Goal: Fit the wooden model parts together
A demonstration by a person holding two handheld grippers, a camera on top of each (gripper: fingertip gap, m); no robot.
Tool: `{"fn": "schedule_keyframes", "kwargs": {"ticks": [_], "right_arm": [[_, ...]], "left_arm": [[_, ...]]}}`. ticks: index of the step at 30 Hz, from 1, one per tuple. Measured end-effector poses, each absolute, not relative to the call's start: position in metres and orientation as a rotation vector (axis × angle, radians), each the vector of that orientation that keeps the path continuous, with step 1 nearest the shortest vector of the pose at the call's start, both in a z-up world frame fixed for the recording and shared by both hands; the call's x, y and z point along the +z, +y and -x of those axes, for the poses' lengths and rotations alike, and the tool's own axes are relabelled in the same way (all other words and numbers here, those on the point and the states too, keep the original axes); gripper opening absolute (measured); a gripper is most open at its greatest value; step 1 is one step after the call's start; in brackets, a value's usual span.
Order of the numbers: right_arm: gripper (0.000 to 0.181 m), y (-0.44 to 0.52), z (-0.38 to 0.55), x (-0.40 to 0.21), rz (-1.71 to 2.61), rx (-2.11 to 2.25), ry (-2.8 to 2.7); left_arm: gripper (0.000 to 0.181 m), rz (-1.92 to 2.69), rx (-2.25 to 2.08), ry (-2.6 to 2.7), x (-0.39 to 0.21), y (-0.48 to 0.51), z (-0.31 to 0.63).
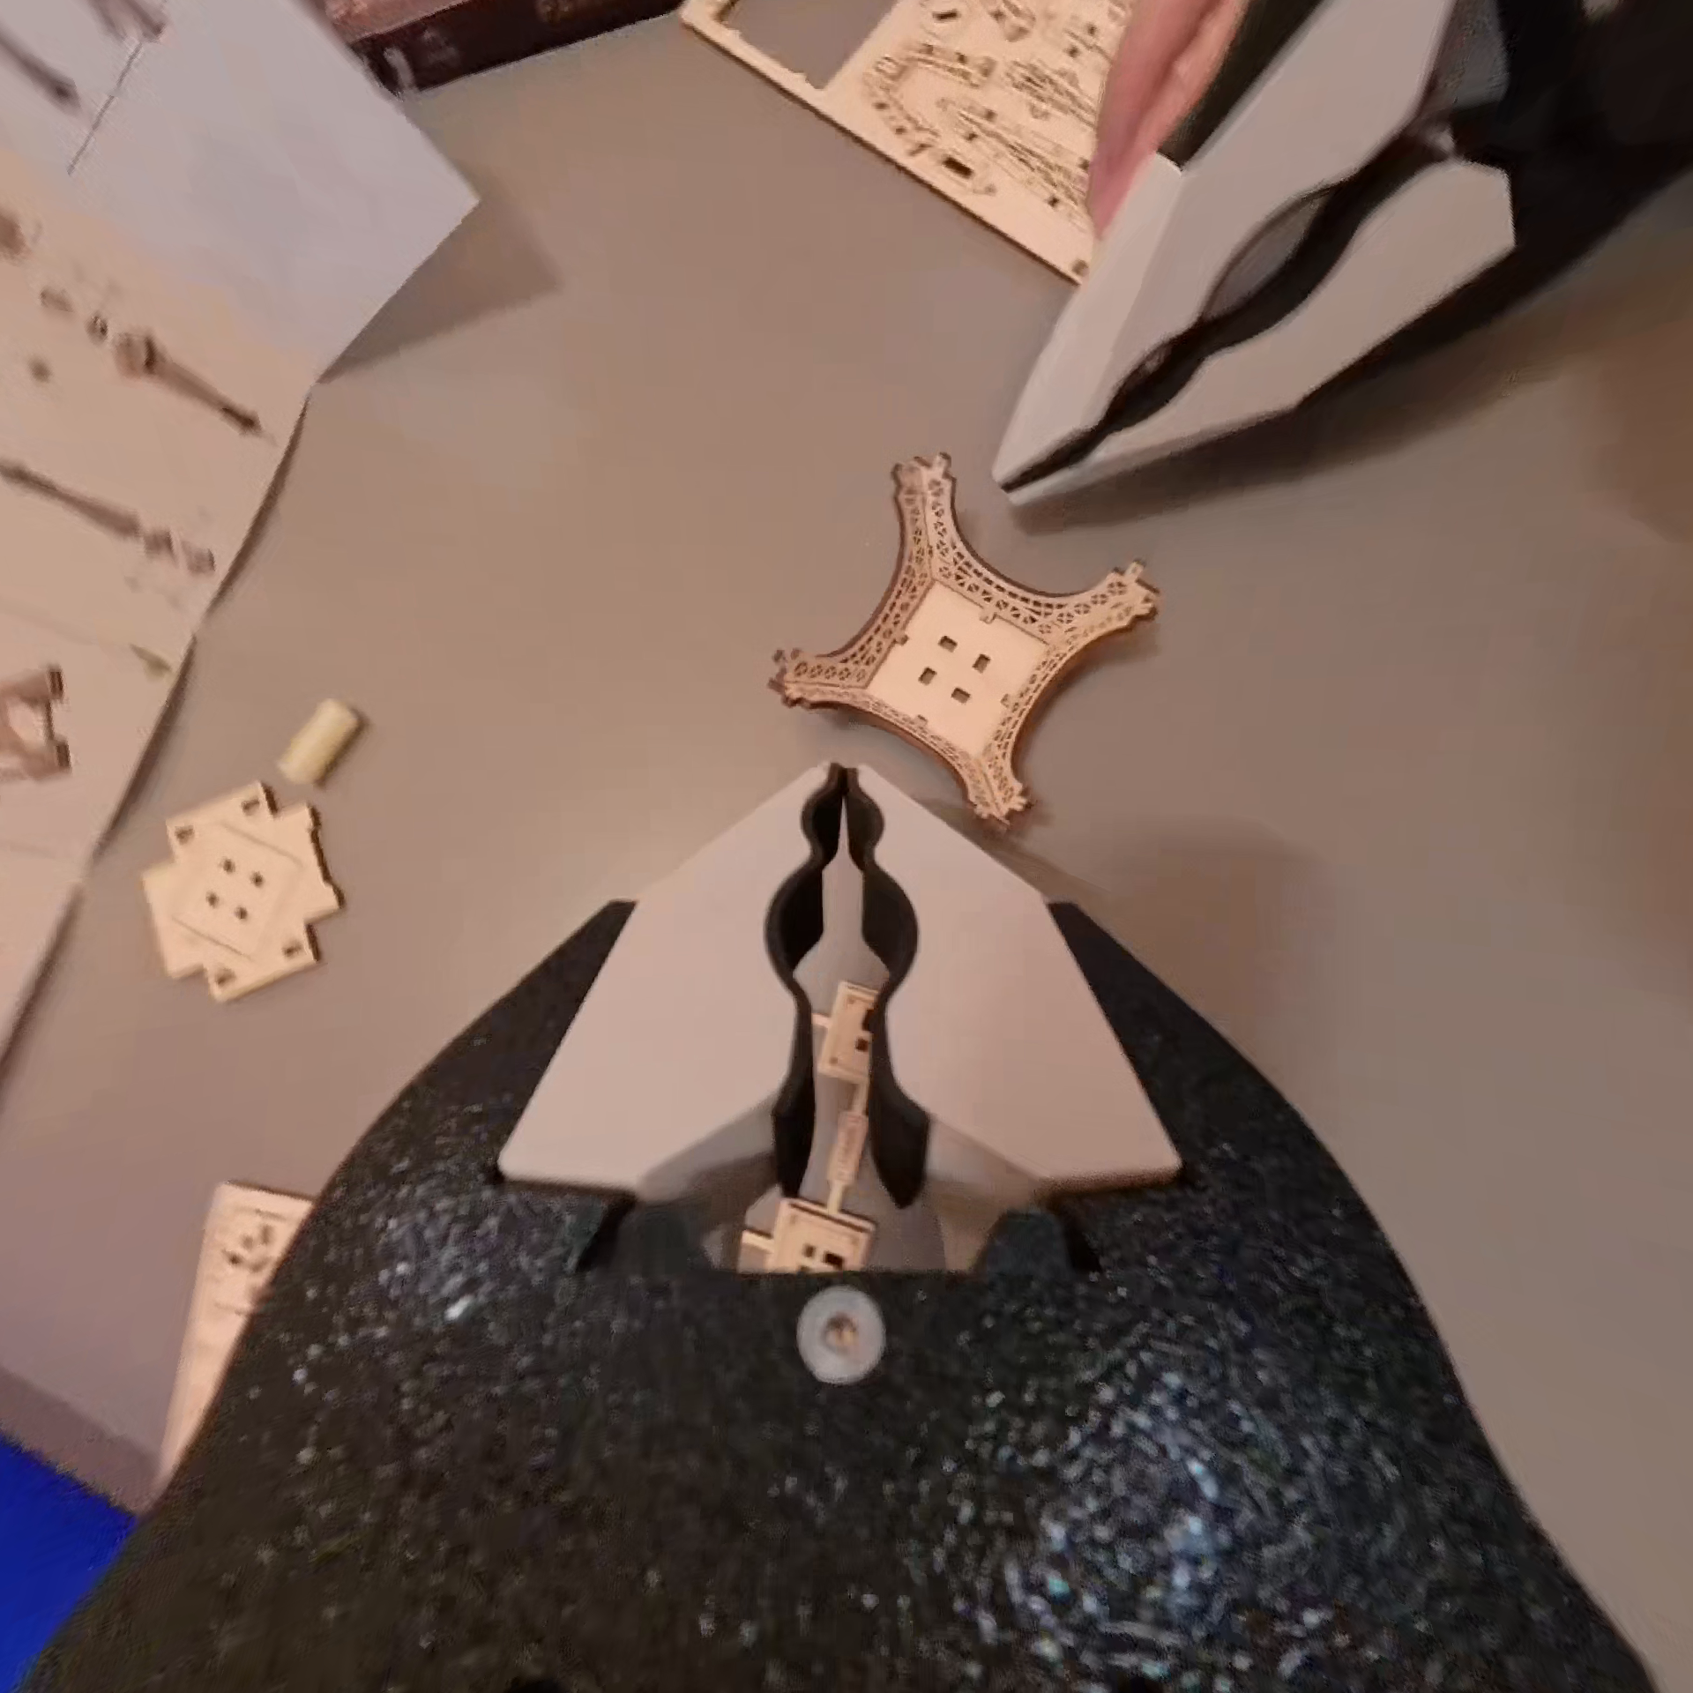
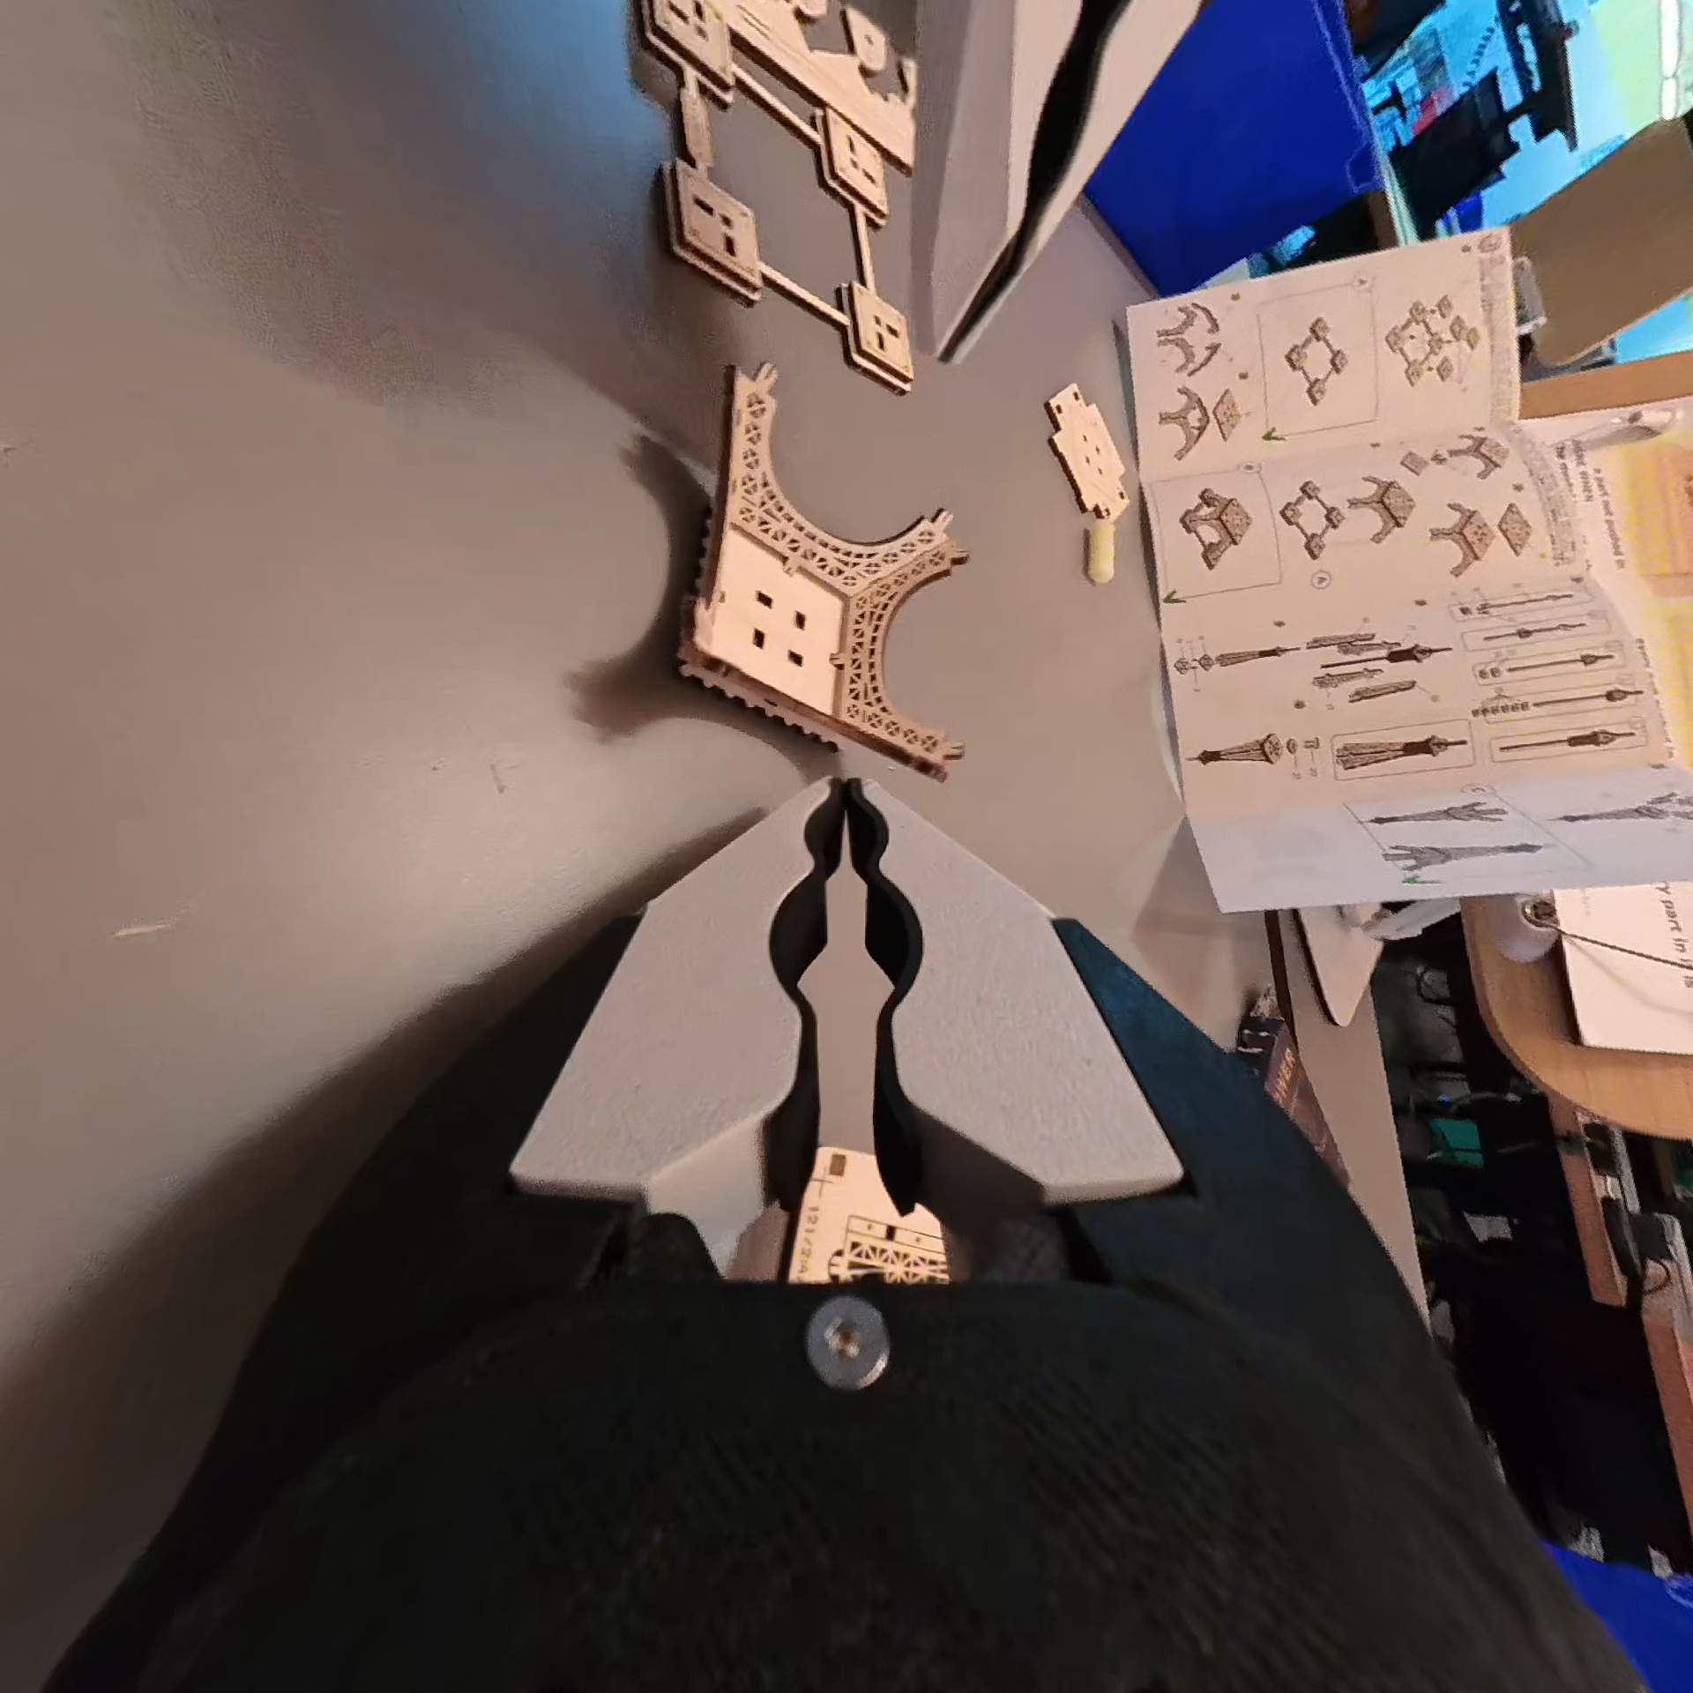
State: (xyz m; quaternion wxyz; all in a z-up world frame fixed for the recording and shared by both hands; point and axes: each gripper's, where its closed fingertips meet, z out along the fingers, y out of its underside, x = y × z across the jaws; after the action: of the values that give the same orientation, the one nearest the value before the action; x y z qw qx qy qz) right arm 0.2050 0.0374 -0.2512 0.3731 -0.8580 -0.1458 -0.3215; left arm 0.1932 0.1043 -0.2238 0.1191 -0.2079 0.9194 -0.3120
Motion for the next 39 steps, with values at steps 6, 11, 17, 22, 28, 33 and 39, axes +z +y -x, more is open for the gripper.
{"fn": "schedule_keyframes", "kwargs": {"ticks": [6, 11, 17, 22, 28, 33, 39], "right_arm": [[0.016, 0.028, -0.211, -0.250, 2.214, -0.736, -0.233], [0.015, 0.031, -0.195, -0.244, 2.173, -0.775, -0.387], [0.011, 0.038, -0.185, -0.246, 2.161, -0.811, -0.469], [0.016, 0.038, -0.164, -0.244, 2.143, -0.727, -0.572], [0.018, 0.054, -0.137, -0.223, 2.022, -0.597, -0.560], [0.001, 0.047, -0.177, -0.243, 2.150, -0.849, -0.483], [0.005, 0.046, -0.197, -0.241, 2.135, -0.905, -0.341]], "left_arm": [[0.014, 0.267, -0.796, 2.790, -0.224, 0.079, -0.203], [0.017, 0.037, -0.650, 2.999, -0.232, 0.070, -0.217], [0.016, -0.177, -0.510, 3.198, -0.247, 0.059, -0.216], [0.006, -0.130, -0.427, 3.307, -0.260, 0.059, -0.207], [0.001, 0.083, -0.360, 3.316, -0.263, 0.072, -0.203], [0.005, 0.251, -0.336, 3.388, -0.262, 0.086, -0.186], [0.010, 0.431, -0.461, 3.388, -0.260, 0.090, -0.170]]}}
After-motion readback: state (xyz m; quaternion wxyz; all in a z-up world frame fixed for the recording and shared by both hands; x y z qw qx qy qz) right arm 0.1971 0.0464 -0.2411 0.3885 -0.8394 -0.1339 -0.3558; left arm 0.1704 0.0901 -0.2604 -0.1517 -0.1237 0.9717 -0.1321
